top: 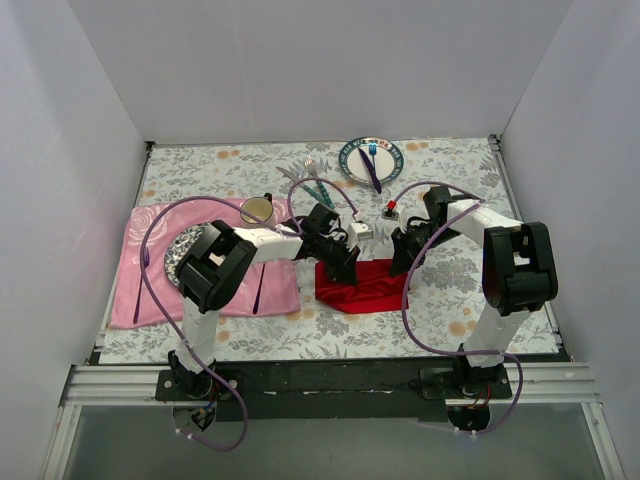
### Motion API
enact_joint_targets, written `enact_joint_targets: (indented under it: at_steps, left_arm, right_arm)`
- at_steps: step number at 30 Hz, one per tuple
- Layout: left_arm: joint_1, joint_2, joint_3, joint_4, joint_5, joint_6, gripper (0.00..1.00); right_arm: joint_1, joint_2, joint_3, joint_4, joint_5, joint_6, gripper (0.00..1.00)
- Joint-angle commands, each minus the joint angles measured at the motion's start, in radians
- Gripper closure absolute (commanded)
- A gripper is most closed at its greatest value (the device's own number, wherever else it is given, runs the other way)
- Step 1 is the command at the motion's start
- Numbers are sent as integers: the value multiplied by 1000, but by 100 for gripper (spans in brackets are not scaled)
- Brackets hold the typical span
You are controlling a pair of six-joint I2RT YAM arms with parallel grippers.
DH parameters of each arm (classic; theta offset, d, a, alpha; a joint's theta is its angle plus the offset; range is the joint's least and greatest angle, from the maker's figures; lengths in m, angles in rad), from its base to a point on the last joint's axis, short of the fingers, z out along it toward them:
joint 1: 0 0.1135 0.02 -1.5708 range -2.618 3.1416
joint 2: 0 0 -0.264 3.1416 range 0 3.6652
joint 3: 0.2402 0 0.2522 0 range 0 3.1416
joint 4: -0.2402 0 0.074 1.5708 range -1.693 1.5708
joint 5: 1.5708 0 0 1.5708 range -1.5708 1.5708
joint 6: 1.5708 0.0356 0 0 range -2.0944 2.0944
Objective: Fold the napkin into a case and place the utensils inside
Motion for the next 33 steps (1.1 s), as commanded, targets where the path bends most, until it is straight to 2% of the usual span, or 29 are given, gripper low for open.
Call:
enact_joint_targets:
  at_steps: [1,5,6,7,10,12,13,16,17,22,33]
  left_arm:
    - [9,15,14,-25,-21,9,100]
    - [13,16,14,-26,-18,4,100]
    - [13,7,13,-26,-21,1,96]
    - [16,-4,10,-20,-18,-5,86]
    - [26,-95,-41,59,-21,-35,65]
    - [27,-135,-70,124,-18,-57,58]
    - [27,-164,-73,142,-24,-69,48]
    - [21,-179,-73,217,-44,-101,36]
    - [12,-176,-72,243,-59,-104,27]
    - [-27,-159,-75,299,-73,-52,21]
    - [-63,-85,-64,409,-36,-23,22]
  right_arm:
    - [5,6,3,24,-1,9,99]
    - [5,2,5,33,-5,32,99]
    - [5,3,6,28,-11,30,99]
    - [5,6,6,25,-13,29,99]
    - [5,9,0,25,-17,27,99]
    - [5,11,-2,24,-24,23,99]
    - [5,12,0,21,-25,23,99]
    - [5,20,5,18,-34,24,99]
    - [5,20,5,21,-36,26,99]
    - [5,26,11,18,-45,26,99]
    - [-38,35,32,-11,-123,40,99]
